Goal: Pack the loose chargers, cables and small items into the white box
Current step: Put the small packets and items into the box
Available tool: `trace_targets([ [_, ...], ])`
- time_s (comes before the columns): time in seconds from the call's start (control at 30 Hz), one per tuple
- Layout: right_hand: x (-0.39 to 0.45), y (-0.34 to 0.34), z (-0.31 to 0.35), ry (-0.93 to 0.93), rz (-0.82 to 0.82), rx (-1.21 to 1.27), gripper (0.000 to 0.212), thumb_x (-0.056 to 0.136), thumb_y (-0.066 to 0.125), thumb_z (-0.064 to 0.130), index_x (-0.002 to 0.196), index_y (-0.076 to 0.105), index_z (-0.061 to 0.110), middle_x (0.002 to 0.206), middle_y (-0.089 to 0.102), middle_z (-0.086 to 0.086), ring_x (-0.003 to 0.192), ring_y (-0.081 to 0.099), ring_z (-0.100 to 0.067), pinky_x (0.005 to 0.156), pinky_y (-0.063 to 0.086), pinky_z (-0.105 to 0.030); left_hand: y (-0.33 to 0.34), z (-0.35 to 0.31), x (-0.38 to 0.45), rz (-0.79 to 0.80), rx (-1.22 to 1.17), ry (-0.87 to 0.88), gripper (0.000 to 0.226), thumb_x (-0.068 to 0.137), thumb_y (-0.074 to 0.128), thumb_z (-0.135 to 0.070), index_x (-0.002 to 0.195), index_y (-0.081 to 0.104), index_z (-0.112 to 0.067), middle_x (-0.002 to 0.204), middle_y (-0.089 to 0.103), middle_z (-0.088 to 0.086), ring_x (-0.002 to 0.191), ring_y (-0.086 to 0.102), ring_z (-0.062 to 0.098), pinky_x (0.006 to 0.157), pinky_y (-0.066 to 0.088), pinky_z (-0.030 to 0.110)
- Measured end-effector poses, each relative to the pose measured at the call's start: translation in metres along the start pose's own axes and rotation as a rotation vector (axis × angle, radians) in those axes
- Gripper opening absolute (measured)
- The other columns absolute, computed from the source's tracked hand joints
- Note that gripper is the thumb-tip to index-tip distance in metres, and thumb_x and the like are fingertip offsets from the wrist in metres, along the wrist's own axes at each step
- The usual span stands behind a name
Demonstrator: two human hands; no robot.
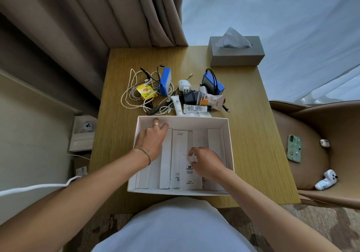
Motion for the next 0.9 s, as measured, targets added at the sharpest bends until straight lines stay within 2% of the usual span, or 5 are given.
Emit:
trace_targets([
  [0.1, 0.001, 0.001, 0.000, -0.007, 0.019, 0.008, 0.035, 0.094, 0.061, 0.019, 0.128, 0.060, 0.025, 0.128, 0.065, -0.001, 0.110, 0.062, -0.023, 0.083, 0.054, -0.033, 0.006, 0.000, 0.001, 0.024, -0.015, -0.010, 0.053, 0.081, 0.062, 0.004, 0.129, 0.047, -0.014, 0.145, 0.033, 0.021, 0.090, 0.068, 0.031, 0.074, 0.057, 0.038],
  [0.27, 0.003, 0.001, 0.000, -0.011, 0.029, 0.011, 0.033, 0.094, 0.060, 0.019, 0.126, 0.062, 0.026, 0.128, 0.065, -0.001, 0.110, 0.062, -0.023, 0.083, 0.054, -0.032, 0.003, -0.005, 0.002, 0.077, -0.082, 0.039, 0.031, 0.080, 0.066, 0.005, 0.104, 0.055, -0.012, 0.138, 0.037, 0.020, 0.080, 0.066, 0.032, 0.071, 0.057, 0.039],
  [0.37, 0.003, 0.002, 0.000, -0.013, 0.034, 0.009, 0.032, 0.094, 0.060, 0.019, 0.125, 0.062, 0.026, 0.129, 0.065, -0.001, 0.111, 0.062, -0.023, 0.085, 0.055, -0.034, 0.003, -0.004, 0.001, 0.084, -0.072, 0.036, 0.030, 0.080, 0.066, 0.004, 0.104, 0.057, -0.012, 0.138, 0.041, 0.021, 0.080, 0.067, 0.033, 0.070, 0.055, 0.038],
  [0.6, 0.002, 0.003, 0.001, -0.025, 0.048, -0.008, 0.030, 0.094, 0.058, 0.019, 0.123, 0.064, 0.025, 0.130, 0.064, -0.002, 0.112, 0.062, -0.024, 0.086, 0.054, -0.035, 0.018, -0.015, -0.002, 0.132, 0.008, 0.017, 0.022, 0.086, 0.059, 0.003, 0.103, 0.066, -0.009, 0.106, 0.063, 0.012, 0.091, 0.065, 0.030, 0.072, 0.051, 0.033],
  [0.9, 0.003, 0.004, 0.002, -0.029, 0.055, 0.014, 0.029, 0.093, 0.058, 0.017, 0.120, 0.065, 0.026, 0.131, 0.064, -0.002, 0.111, 0.062, -0.024, 0.085, 0.053, -0.034, 0.023, -0.013, -0.013, 0.182, -0.028, -0.011, 0.010, 0.092, 0.056, -0.014, 0.088, 0.064, -0.010, 0.081, 0.055, 0.007, 0.069, 0.048, 0.022, 0.061, 0.040, 0.030],
])
Point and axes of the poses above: each hand's wrist, its own x-axis towards the middle knuckle, its own y-axis out of the palm, z = x × y, the point moved 9 cm from there along x, towards the middle knuckle
